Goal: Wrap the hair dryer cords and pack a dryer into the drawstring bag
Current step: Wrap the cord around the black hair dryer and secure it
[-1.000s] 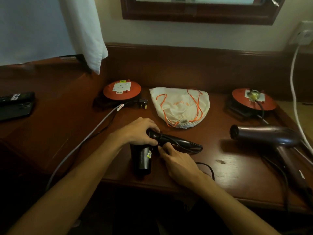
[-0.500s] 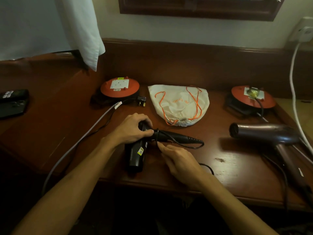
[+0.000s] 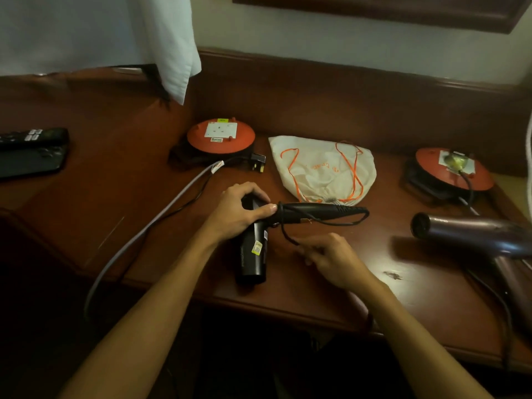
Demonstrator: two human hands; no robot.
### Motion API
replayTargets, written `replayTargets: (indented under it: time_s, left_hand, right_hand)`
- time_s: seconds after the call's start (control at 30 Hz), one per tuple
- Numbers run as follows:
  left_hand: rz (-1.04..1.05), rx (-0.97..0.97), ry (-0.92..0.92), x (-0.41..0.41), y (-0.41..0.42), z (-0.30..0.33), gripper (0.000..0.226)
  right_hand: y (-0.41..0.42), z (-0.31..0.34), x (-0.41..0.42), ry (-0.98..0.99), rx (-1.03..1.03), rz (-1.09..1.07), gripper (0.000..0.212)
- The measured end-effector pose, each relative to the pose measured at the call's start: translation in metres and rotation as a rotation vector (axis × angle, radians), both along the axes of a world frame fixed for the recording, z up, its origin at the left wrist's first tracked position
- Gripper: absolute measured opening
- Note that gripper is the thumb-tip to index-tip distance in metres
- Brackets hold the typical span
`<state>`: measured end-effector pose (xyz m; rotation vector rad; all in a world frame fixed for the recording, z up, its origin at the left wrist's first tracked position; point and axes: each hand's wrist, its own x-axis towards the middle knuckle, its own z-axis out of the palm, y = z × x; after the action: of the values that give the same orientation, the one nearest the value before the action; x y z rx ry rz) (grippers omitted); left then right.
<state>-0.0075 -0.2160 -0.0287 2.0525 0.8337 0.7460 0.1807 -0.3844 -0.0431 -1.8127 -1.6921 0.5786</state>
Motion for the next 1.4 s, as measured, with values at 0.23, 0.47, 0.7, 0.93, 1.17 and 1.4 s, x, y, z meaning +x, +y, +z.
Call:
replayTargets:
  time_s: [0.23, 0.47, 0.7, 0.93, 1.17, 1.4]
  left_hand:
    - [-0.018, -0.056, -0.143, -0.007, -0.01, -0.007, 0.025]
    - [-0.174, 0.015, -0.012, -0.011, -0.019, -0.001, 0.023]
    - [-0.204, 0.089, 0.087, -0.002, -0.02, 0.0, 0.024]
    - [-0.184, 0.128, 0.129, 0.004, -0.025, 0.005, 0.022]
    - [-0.084, 0.147, 0.161, 0.012, -0.035, 0.008, 0.019]
    - [-0.053, 0.156, 0.214, 0.027, -0.044, 0.012, 0.015]
  right_hand:
    - [0.029, 0.02, 0.015, 0.174, -0.185, 0.006, 0.017]
    - [0.074, 0.05, 0.041, -0.081, -0.28, 0.14, 0.029]
    - [0.081, 0.091, 0.027, -0.114, -0.301, 0.278, 0.027]
    - [0.058, 0.119, 0.013, -0.224, -0.43, 0.375, 0.018]
    - [0.029, 0.121, 0.003, -0.371, -0.418, 0.283, 0.019]
    - [-0.005, 0.133, 0.017, -0.357, -0.389, 0.084, 0.023]
